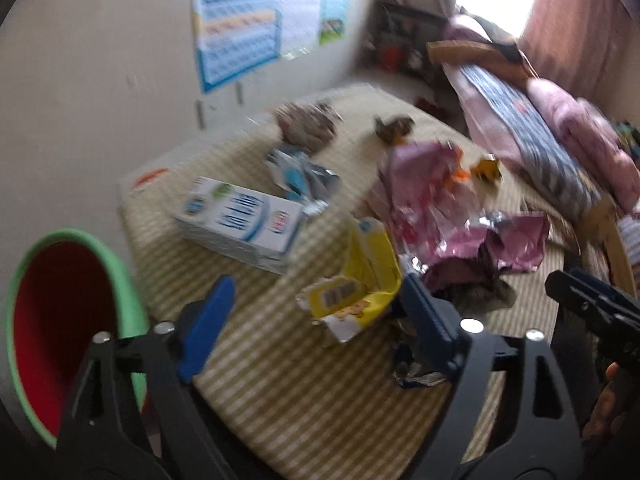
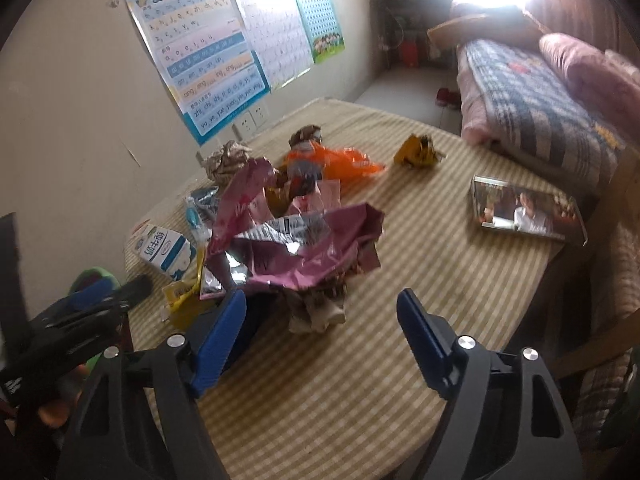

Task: Collect trash
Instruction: 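Move the left tool to the yellow snack packet while the right tool reaches the pink wrapper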

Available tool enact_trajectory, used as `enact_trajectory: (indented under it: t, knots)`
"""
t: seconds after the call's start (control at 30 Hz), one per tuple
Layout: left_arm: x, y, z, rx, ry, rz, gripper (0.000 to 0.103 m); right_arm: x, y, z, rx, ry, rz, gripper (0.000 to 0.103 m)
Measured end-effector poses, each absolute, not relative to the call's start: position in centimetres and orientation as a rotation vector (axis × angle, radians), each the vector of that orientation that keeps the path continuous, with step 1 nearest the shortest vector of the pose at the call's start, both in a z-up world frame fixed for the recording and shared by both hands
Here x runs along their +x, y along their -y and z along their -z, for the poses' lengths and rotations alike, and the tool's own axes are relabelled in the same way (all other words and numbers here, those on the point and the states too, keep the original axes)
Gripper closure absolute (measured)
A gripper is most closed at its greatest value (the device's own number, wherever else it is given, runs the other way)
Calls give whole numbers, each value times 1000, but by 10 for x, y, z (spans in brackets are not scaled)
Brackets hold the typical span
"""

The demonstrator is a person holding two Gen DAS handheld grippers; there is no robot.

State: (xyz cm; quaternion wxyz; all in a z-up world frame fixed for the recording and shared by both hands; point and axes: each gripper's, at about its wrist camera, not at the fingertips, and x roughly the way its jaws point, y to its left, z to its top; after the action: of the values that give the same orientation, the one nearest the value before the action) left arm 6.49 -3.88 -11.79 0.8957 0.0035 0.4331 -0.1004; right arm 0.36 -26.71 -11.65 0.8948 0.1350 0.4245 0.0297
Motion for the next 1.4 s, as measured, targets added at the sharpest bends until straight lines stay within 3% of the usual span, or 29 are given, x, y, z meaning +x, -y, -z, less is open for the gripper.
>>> enact_trajectory:
  t: [0.13,0.33,0.73,1.4]
  knots:
    - [81,51,139,9,-987,274,39,6,276,119,347,-894,-67,29]
    - [85,59,142,-23,-1022,329,42,9,290,125,435,-908,-69,29]
    - [91,57,143,-29,-1075,372,36,16,306,134,546,-919,-77,25]
    - [83,41,132,-73,-1109,443,37,43,315,126,599,-894,-95,24]
